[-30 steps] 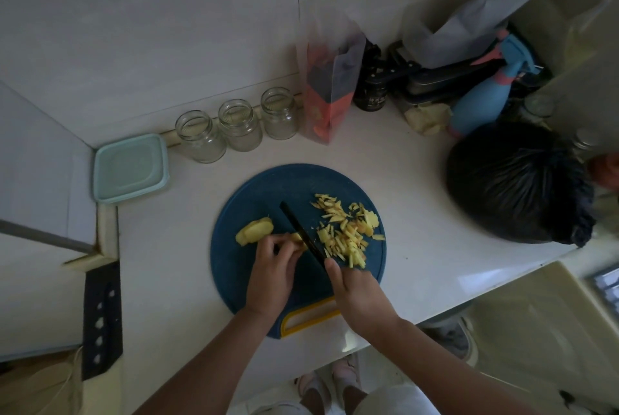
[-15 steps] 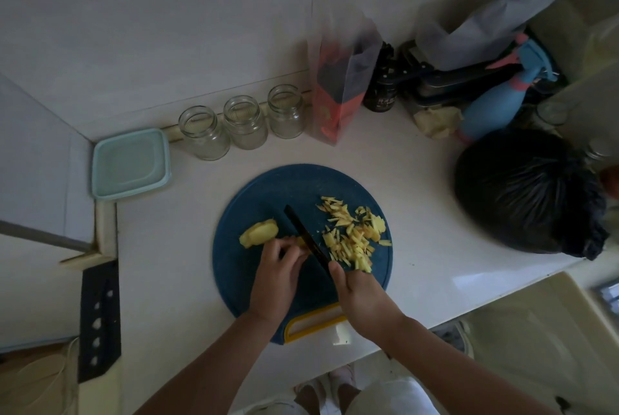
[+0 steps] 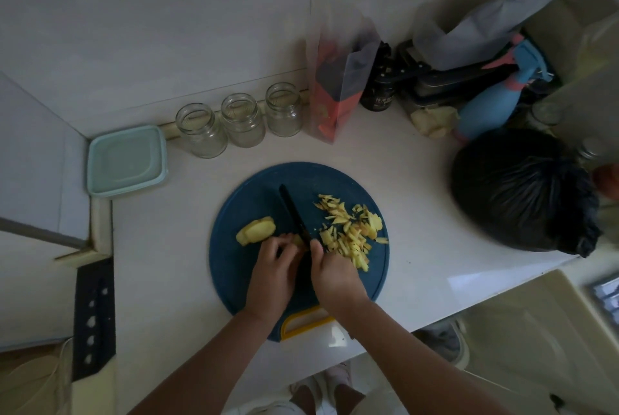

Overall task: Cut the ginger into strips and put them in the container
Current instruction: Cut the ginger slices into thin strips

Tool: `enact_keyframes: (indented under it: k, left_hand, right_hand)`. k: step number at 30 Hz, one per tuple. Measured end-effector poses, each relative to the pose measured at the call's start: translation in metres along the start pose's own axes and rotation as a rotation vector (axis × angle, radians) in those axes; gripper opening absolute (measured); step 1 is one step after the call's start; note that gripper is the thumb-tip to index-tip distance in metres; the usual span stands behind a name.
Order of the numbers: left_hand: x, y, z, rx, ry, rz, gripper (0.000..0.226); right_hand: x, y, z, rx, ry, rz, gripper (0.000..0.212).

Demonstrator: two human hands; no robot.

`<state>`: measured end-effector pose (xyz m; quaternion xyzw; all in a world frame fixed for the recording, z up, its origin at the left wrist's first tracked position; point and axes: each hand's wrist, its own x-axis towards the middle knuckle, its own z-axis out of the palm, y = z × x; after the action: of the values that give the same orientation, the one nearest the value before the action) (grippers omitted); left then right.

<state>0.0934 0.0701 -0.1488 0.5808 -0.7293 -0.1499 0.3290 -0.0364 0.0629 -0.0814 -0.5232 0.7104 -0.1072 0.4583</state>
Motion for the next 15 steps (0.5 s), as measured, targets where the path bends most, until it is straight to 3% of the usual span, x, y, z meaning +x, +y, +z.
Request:
enact_keyframes:
  k: [5, 10, 15]
  left_hand:
    - [-0.007, 0.001, -0.005, -0.019, -0.053, -0.025, 0.024]
    - [-0.005, 0.002, -0.005, -0.047, -0.039, -0.050, 0.017]
    - [-0.005, 0.002, -0.004, 0.034, -0.041, -0.070, 0.023]
  right_hand:
    - [0.001, 0.007, -0.008, 0.161, 0.012, 0.044, 0.064]
    - [-0.018, 0.030, -0.023, 0.136, -0.006, 0.010, 0.073]
    - [-0.031, 0.025, -0.025, 0.048, -0.014, -0.109, 0.061]
